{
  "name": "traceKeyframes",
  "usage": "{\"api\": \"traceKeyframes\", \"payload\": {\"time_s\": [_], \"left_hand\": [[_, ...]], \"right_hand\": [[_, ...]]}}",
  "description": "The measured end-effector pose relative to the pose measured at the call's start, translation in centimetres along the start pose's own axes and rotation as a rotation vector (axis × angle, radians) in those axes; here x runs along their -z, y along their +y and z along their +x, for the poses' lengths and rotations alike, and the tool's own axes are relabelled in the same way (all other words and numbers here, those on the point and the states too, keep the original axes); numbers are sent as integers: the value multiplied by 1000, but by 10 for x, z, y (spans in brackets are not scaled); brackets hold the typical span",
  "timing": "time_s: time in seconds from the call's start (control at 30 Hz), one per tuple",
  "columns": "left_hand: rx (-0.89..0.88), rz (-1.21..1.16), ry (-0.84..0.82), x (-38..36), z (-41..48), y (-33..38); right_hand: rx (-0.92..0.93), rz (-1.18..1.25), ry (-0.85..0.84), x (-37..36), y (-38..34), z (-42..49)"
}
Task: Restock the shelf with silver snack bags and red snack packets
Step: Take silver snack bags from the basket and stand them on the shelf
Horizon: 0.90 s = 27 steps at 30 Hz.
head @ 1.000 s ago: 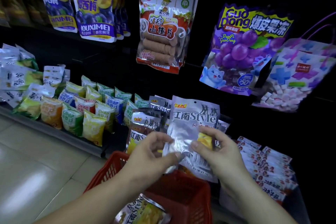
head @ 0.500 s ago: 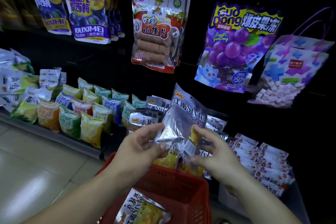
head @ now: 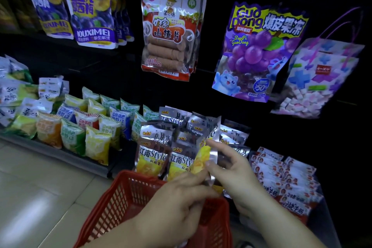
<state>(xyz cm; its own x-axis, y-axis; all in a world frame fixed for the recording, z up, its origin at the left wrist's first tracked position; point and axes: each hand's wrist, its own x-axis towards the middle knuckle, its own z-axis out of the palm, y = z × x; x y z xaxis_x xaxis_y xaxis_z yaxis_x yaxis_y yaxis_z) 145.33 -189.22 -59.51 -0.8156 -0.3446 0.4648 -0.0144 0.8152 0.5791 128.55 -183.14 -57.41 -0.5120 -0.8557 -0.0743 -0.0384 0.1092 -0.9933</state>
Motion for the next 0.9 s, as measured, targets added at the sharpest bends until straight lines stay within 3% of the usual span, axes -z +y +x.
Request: {"api": "traceKeyframes", "payload": {"time_s": [0.07, 0.13, 0.2, 0.27, 0.33, 0.43, 0.6, 0.73, 0.9], "left_hand": [[151, -211, 14, 5, 2, -2], [348, -391, 147, 9, 5, -5], [518, -438, 278, 13, 8, -14], [648, -439, 308, 16, 12, -25], [755, -627, 319, 19, 16, -28], [780, -749, 366, 22, 22, -27], [849, -770, 365, 8, 29, -31], [791, -706, 348, 1, 43, -34], [730, -574, 247, -19, 64, -44]], "right_hand": [[-17, -14, 7, 4, 4, 2], [-23, -6, 10, 8, 4, 3], [-11, 20, -12, 12, 5, 5], [-8, 101, -78, 16, 1, 3], [-21, 170, -165, 17, -7, -3], [-11, 206, -239, 19, -12, -9], [9, 145, -189, 28, -6, -11], [160, -125, 67, 35, 3, -7], [340, -269, 286, 49, -7, 8]]}}
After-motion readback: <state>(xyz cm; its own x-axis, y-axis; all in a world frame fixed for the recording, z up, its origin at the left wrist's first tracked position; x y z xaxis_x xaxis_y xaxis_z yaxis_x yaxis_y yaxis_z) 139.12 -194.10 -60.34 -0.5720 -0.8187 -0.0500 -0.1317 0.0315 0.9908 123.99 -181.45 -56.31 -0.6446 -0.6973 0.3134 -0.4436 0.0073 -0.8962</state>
